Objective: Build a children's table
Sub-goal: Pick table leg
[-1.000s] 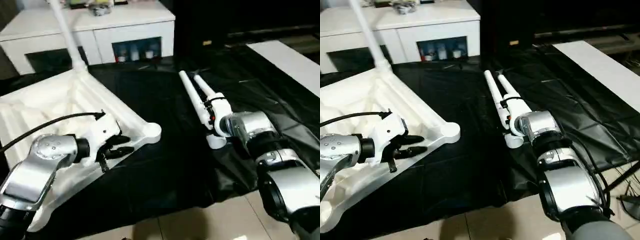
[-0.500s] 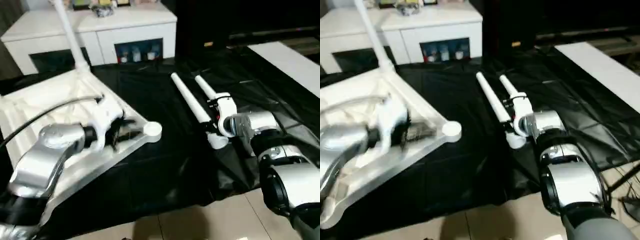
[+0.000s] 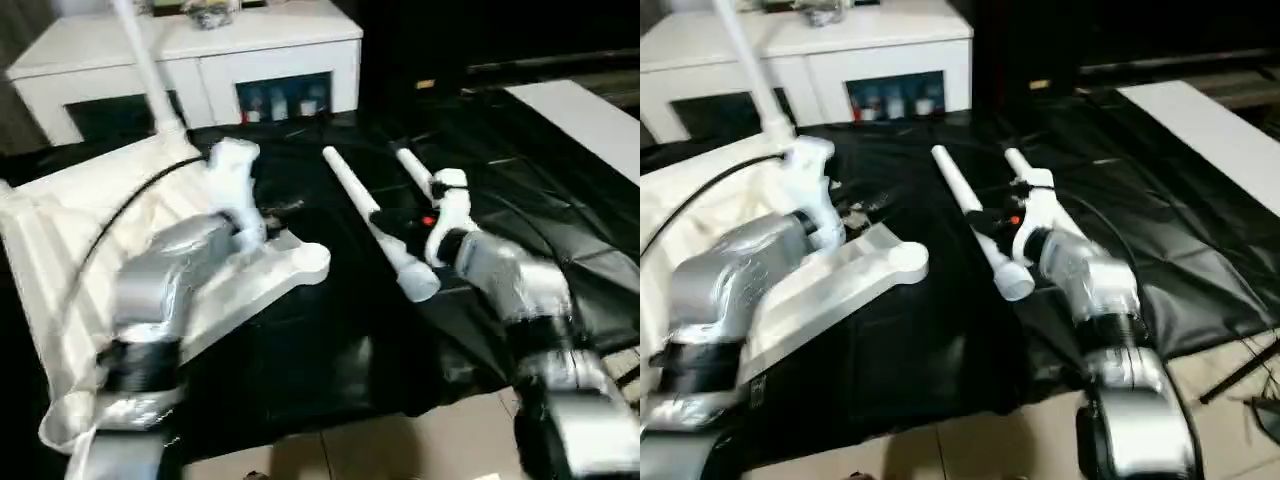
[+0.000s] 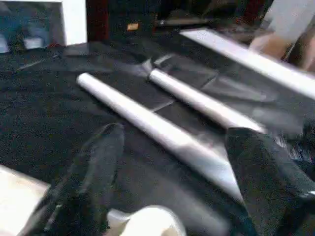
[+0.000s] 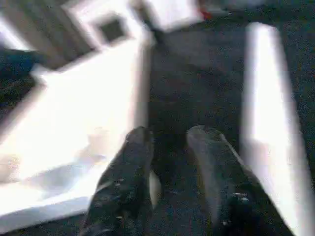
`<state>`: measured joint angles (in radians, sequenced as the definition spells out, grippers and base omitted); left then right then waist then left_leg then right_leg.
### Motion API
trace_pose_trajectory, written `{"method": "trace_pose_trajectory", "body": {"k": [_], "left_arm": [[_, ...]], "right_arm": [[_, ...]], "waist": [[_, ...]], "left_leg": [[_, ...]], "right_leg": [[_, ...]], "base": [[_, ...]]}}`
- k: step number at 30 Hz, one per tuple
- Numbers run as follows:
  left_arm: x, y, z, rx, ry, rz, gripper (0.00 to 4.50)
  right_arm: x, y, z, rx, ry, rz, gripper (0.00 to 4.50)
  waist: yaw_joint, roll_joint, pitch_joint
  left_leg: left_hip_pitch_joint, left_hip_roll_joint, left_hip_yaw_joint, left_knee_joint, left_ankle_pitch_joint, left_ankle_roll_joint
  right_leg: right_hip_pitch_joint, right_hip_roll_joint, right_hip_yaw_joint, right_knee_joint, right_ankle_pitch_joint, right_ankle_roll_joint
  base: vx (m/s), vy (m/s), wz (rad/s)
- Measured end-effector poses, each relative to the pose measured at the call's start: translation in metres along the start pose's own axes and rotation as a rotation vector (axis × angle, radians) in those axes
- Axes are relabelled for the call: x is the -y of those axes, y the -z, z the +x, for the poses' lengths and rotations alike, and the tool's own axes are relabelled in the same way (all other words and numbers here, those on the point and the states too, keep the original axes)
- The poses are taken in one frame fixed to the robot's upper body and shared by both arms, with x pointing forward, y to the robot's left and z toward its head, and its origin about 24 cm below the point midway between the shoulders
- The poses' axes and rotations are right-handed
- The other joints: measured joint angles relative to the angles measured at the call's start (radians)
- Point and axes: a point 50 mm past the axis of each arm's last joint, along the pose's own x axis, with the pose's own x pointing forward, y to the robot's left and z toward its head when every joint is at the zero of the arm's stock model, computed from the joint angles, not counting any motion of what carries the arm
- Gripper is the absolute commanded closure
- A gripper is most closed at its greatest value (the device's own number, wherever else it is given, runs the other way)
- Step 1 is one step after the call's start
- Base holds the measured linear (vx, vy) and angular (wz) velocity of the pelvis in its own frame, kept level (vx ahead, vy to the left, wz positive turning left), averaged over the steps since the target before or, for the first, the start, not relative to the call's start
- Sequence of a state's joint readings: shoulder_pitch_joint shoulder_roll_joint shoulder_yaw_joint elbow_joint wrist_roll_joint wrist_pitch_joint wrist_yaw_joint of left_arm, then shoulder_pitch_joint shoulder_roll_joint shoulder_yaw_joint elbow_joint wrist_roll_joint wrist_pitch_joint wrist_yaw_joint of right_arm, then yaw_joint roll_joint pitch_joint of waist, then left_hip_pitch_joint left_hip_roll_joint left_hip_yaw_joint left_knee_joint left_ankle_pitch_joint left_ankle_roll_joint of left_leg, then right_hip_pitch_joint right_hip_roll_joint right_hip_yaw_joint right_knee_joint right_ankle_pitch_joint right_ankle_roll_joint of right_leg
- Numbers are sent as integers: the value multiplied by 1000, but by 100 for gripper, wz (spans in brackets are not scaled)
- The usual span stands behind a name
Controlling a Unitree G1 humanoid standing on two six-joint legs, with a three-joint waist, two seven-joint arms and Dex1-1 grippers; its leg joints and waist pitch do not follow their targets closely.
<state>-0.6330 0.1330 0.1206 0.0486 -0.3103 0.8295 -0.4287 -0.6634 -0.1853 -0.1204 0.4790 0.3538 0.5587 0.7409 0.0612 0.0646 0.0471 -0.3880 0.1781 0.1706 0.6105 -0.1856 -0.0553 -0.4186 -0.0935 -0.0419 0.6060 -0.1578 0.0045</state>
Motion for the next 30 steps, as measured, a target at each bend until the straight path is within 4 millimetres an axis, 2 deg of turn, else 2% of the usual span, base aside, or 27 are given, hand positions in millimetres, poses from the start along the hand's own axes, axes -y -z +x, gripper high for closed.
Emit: {"method": "trace_pose_trajectory", "body": {"k": [3, 5, 7, 9, 14, 17, 19, 22, 26, 27, 29, 30], "left_arm": [[1, 7, 3, -53, 9, 15, 49], [-1, 13, 1, -85, 9, 41, 23], [-4, 17, -6, -127, 27, 150, 7], [-8, 21, -14, -190, 46, 280, 1], [-11, 30, -34, -324, 135, 487, 0], [-8, 33, -44, -375, 205, 535, 0], [-5, 34, -44, -381, 227, 538, 0], [1, 34, -44, -372, 254, 540, 0], [6, 33, -45, -364, 283, 535, 0], [7, 33, -45, -365, 290, 533, 0], [8, 33, -45, -367, 296, 533, 0], [8, 33, -46, -367, 295, 534, 0]], "right_arm": [[-1, -5, -1, -3, 6, -59, 361], [4, -4, -3, -35, 65, -115, 333], [8, -4, 0, -72, 135, -141, 330], [13, -7, 2, -113, 221, -144, 306], [15, -27, 10, -193, 367, -242, 260], [24, -33, 9, -290, 468, -290, 234], [27, -28, 10, -347, 487, -293, 216], [33, -11, 8, -459, 501, -247, 190], [41, 7, 3, -578, 525, -202, 172], [41, 7, 3, -590, 523, -196, 148], [42, 7, 2, -608, 525, -197, 148], [43, 7, 2, -620, 529, -190, 185]], "waist": [[-3, 0, 0], [-3, 1, 0], [-9, 5, 1], [-14, 8, 2], [-20, 8, 2], [-20, 7, 2], [-17, 6, 3], [-17, 6, 3], [-20, 5, 3], [-20, 4, 3], [-22, 2, 3], [-23, 1, 3]], "left_leg": [[1, 0, 0, 0, 0, 0], [1, 0, -1, 0, 0, 0], [1, 0, -1, -1, 0, 0], [1, 0, -1, -2, 0, -1], [1, 0, -1, -3, 0, -1], [1, 0, -1, -3, 0, -1], [1, 0, 0, -3, 0, -1], [1, 0, 0, -2, 0, -1], [1, 0, 0, -2, 0, -1], [2, 0, 0, -2, 0, -1], [3, 0, 0, -2, 0, -1], [3, 0, 0, -2, 0, -1]], "right_leg": [[1, 0, 0, 0, 0, 0], [0, 0, 0, 0, 0, 0], [0, 0, -1, 0, 0, 0], [-1, 0, -1, 0, 0, 1], [-1, 1, -1, 1, -2, 3], [-1, 0, 0, 1, -4, 3], [-1, 0, 0, 1, -4, 3], [-1, 0, 0, 1, -4, 3], [-1, 0, 0, 3, -4, 3], [-1, 0, 0, 4, -4, 3], [-1, 0, 0, 4, -4, 3], [-1, 0, 0, 5, -4, 3]], "base": [[0, 0, 0], [0, 0, 0], [0, 0, 0], [0, 0, 0], [0, 0, 0], [0, 0, 0], [0, 0, 0], [0, 0, 0], [0, 0, 0], [0, 0, 0], [0, 0, 0], [0, 0, 0]]}}
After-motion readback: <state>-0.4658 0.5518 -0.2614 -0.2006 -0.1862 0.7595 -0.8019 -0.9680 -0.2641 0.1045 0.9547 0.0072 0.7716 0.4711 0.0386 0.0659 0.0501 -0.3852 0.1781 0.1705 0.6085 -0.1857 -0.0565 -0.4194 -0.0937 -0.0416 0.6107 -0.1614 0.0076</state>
